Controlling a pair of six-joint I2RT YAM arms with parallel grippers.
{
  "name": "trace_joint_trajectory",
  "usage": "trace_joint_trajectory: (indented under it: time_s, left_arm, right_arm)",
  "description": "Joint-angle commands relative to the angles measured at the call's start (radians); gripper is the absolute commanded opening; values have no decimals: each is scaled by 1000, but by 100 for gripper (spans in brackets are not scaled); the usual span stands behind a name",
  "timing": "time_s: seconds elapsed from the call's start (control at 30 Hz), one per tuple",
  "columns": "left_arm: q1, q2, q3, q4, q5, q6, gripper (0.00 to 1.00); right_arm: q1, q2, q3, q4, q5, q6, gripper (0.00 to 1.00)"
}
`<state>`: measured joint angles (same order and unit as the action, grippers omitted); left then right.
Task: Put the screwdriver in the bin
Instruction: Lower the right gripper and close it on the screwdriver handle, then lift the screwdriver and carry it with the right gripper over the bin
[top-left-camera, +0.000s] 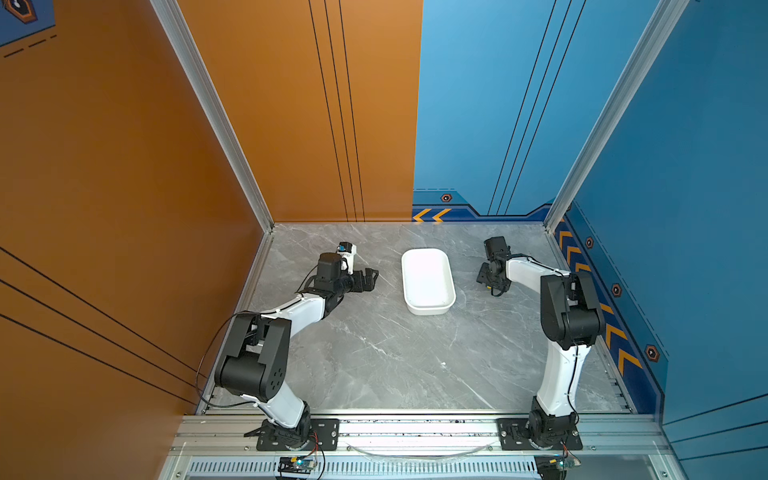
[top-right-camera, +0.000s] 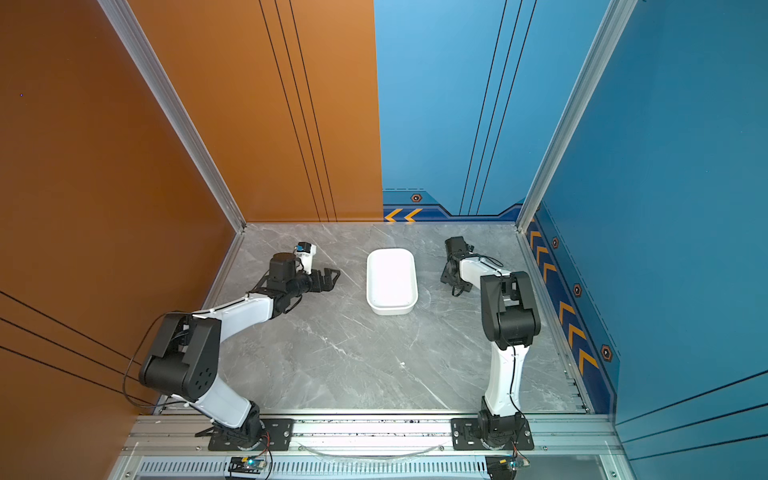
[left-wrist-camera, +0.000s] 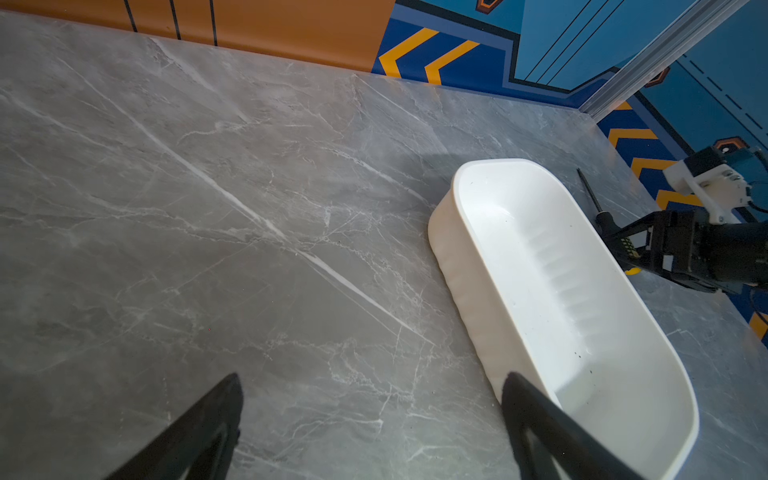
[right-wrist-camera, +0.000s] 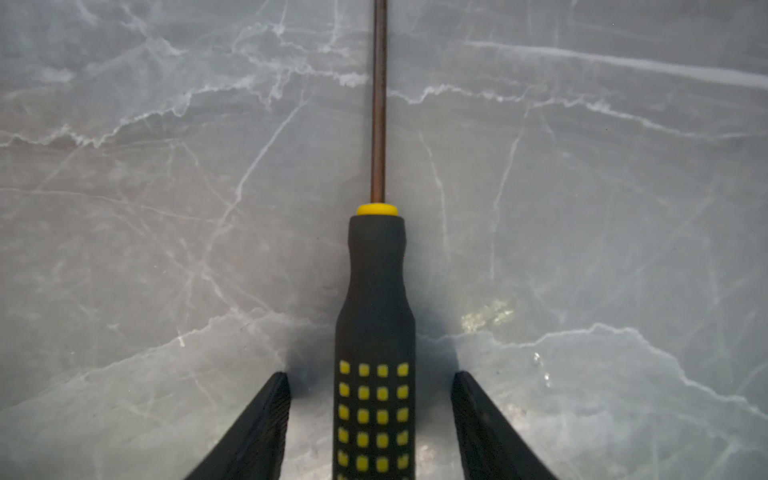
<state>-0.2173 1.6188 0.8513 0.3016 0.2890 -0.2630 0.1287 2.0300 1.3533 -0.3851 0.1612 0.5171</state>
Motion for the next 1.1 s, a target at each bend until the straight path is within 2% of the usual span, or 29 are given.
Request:
trace_joint_trajectory:
  time_s: [0.0,0.13,0.2,0.37,0.67,0.87,1.07]
  left_arm:
    - [-1,-25,-14,-5,-10,2,98]
    - [0,-34,-17,-7,-11,1,98]
    - [1,-38,-20,-13,-17,6,98]
    - [4,-41,-10,-50,-25,19,98]
    - [9,-96,-45,-58,-37,31,98]
    - [11,-117,-64,-59,-2,39,98]
    - [7,-117,-90,-59,52,45,98]
  right_arm:
    - [-5,36,10,-38,-27,6,50]
    - [-9,38,7,-38,-35,-1,35]
    - [-16,38,12,-37,-58,-13,22]
    - [-26,24,0,-24,-84,-38,0]
    - [17,-185,-54,-28,-161,-114,0]
    - [155,-360,-74,-55,-219,-157,0]
    - [316,-356,-32,-84,-196,-140,0]
